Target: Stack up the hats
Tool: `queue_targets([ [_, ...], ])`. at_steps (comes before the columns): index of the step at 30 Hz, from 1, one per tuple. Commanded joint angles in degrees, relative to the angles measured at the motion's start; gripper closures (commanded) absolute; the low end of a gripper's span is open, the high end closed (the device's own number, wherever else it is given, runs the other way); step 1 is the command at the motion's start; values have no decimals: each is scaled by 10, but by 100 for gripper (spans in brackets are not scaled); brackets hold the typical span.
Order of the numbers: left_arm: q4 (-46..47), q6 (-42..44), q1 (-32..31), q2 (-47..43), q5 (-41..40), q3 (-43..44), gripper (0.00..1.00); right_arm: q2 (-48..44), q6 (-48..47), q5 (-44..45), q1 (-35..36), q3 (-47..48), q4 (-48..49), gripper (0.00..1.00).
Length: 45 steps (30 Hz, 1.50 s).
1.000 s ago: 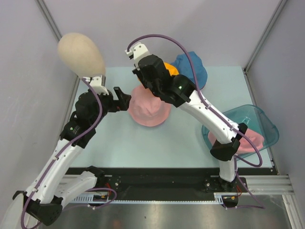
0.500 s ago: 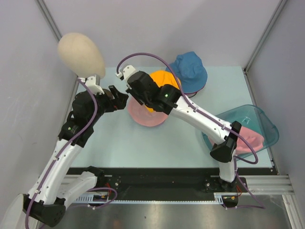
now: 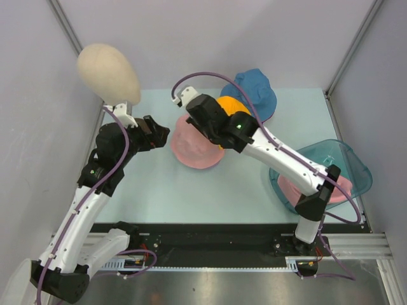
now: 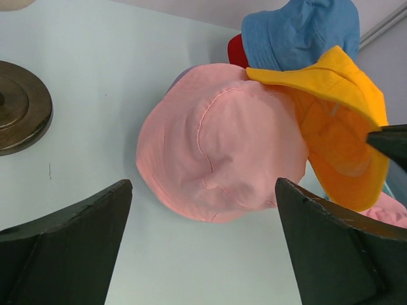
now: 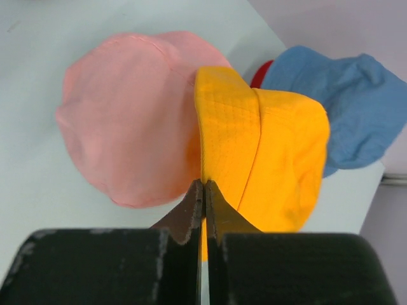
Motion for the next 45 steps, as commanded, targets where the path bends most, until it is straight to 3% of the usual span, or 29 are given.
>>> queue_targets([
  [1, 11, -9, 5, -5, 11, -1, 0, -73, -34, -16, -17, -36, 41, 100],
  [16, -2, 4, 8, -20, -2, 4, 0, -104, -161, -78, -45, -67, 81, 100],
  [28, -9, 6, 8, -20, -2, 3, 0, -34, -77, -108, 30, -27, 155, 100],
  [36, -29, -13, 9, -32, -36, -2, 0, 27, -55, -136, 32, -5, 165, 100],
  [45, -43, -39, 18, -42, -47, -6, 0, 25, -25, -163, 32, -64, 194, 100],
])
